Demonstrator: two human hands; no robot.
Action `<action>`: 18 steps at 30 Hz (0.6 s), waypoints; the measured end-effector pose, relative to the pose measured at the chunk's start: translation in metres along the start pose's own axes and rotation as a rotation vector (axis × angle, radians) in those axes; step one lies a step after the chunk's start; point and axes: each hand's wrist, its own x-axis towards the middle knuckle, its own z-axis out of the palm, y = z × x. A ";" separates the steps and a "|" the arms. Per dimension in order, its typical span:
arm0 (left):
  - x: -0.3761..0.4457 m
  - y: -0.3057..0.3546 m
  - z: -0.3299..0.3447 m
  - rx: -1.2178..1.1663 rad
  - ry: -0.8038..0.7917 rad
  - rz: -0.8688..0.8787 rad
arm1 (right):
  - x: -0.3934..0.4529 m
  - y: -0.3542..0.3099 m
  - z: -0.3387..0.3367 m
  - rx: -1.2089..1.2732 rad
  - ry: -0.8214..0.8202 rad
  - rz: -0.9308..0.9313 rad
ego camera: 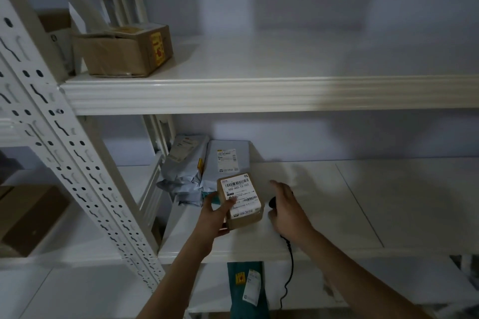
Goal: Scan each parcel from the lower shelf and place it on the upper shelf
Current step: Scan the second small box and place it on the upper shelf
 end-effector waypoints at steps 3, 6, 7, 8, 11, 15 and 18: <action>-0.012 0.012 0.007 0.038 -0.050 0.009 | -0.038 -0.023 -0.024 -0.066 -0.072 -0.209; -0.033 0.024 0.020 0.073 -0.109 0.021 | -0.063 -0.029 -0.036 -0.165 -0.013 -0.290; -0.042 0.029 0.025 0.084 -0.127 0.026 | -0.068 -0.029 -0.040 -0.189 0.027 -0.300; -0.050 0.034 0.031 0.094 -0.139 0.028 | -0.072 -0.030 -0.046 -0.209 0.071 -0.304; -0.079 0.050 0.049 0.129 -0.145 0.048 | -0.086 -0.033 -0.071 -0.263 0.183 -0.305; -0.119 0.073 0.071 0.218 -0.113 0.129 | -0.102 -0.034 -0.117 -0.294 0.242 -0.391; -0.152 0.091 0.089 0.356 -0.044 0.297 | -0.115 -0.033 -0.158 -0.291 0.287 -0.435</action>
